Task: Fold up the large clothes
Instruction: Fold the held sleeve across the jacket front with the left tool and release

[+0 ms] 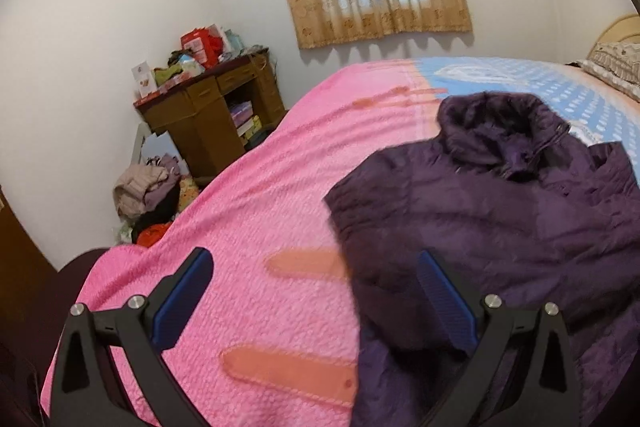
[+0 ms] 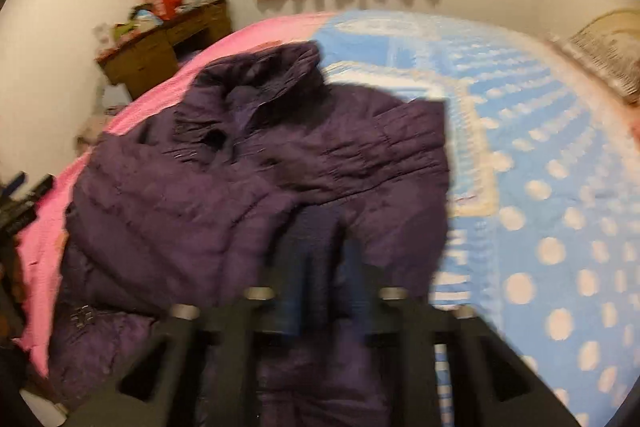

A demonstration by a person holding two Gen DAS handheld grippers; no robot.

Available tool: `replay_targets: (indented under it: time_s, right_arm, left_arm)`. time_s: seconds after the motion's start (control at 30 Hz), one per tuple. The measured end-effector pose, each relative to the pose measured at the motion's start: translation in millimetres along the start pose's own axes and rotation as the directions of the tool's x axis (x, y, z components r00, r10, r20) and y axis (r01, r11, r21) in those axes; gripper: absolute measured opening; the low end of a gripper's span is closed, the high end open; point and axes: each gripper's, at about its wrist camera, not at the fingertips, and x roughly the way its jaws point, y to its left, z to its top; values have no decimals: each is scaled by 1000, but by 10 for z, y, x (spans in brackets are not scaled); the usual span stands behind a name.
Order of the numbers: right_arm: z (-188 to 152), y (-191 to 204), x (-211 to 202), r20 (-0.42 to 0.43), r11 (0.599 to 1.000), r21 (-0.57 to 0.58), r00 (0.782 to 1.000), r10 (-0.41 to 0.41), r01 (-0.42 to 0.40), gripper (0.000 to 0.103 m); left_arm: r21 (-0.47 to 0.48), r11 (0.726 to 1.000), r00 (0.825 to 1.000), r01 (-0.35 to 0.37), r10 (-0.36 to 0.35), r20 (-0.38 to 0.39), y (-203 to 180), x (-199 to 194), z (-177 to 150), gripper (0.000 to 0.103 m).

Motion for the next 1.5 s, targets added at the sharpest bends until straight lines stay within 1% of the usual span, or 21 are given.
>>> replay_targets:
  time_s: [0.03, 0.1, 0.13, 0.17, 0.2, 0.27, 0.33, 0.37, 0.4, 0.43, 0.47, 0.5, 0.53, 0.57, 0.6, 0.67, 0.77, 0.93, 1.17, 1.37, 1.5]
  right_arm:
    - [19, 11, -47, 30, 1000, 7, 999, -12, 12, 52]
    - [124, 62, -249, 108, 999, 27, 994, -24, 21, 52]
    - [190, 133, -307, 130, 1000, 19, 991, -14, 12, 52]
    - [237, 213, -321, 138, 1000, 8, 990, 14, -15, 52]
    - [277, 281, -299, 135, 999, 1, 990, 40, -40, 52]
    - [308, 431, -165, 97, 995, 4, 990, 98, -99, 52]
    - [277, 542, 76, 52, 991, 12, 990, 130, -131, 52]
    - [246, 597, 203, 35, 991, 12, 991, 131, -132, 52]
    - [192, 623, 321, 20, 992, 14, 992, 125, -125, 52]
    - [137, 636, 411, 13, 993, 17, 993, 120, -121, 52]
    - [85, 635, 491, 11, 992, 21, 992, 122, -123, 52]
    - [42, 640, 535, 11, 991, 23, 991, 132, -132, 52]
    - [3, 647, 551, 16, 990, 22, 990, 142, -142, 52]
    - [-18, 669, 558, 26, 987, 13, 987, 157, -158, 53]
    - [-29, 711, 566, 23, 988, -7, 988, 155, -155, 55]
    - [-57, 796, 599, 7, 989, -50, 990, 141, -140, 57]
    - [-81, 859, 709, -30, 990, -84, 993, 114, -116, 57]
    - [-135, 892, 801, -39, 989, -120, 996, 86, -90, 57]
    - [-136, 855, 845, -50, 989, -103, 993, 105, -109, 58]
    - [-133, 874, 878, -57, 988, -115, 994, 93, -99, 58]
    - [-134, 864, 886, -59, 988, -107, 993, 103, -109, 58]
  left_arm:
    - [2, 1000, 1000, 7, -7, 15, -52, -42, 48, 103]
    - [2, 1000, 999, 26, -26, 45, -165, -112, 155, 103]
    - [-1, 999, 997, 41, -41, 60, -225, -140, 208, 103]
    - [-3, 998, 996, 59, -59, 70, -293, -157, 259, 103]
    - [-3, 997, 995, 71, -71, 73, -343, -159, 285, 103]
    - [2, 996, 993, 89, -89, 82, -500, -111, 346, 103]
    - [34, 997, 994, 69, -72, 82, -664, 20, 348, 103]
    - [50, 998, 996, 42, -45, 74, -713, 101, 319, 103]
    - [73, 997, 999, 11, -15, 50, -756, 216, 287, 103]
    - [101, 995, 1000, -26, 27, -12, -770, 417, 201, 103]
    - [107, 993, 998, -44, 49, -44, -779, 508, 157, 103]
    - [113, 993, 993, -46, 57, -104, -736, 681, 35, 103]
    - [128, 991, 987, -33, 52, -150, -723, 805, -65, 103]
    - [129, 991, 984, -22, 44, -171, -710, 868, -127, 103]
    - [91, 996, 981, 8, 10, -195, -638, 929, -208, 103]
    - [41, 999, 977, 18, -9, -211, -535, 948, -223, 103]
    - [14, 999, 969, 38, -34, -246, -482, 1005, -247, 103]
    - [-13, 998, 960, 68, -69, -271, -474, 1046, -281, 103]
    - [11, 998, 961, 59, -54, -271, -515, 1057, -290, 103]
    - [9, 998, 961, 60, -55, -269, -515, 1053, -285, 103]
    - [8, 998, 961, 62, -58, -270, -504, 1054, -287, 103]
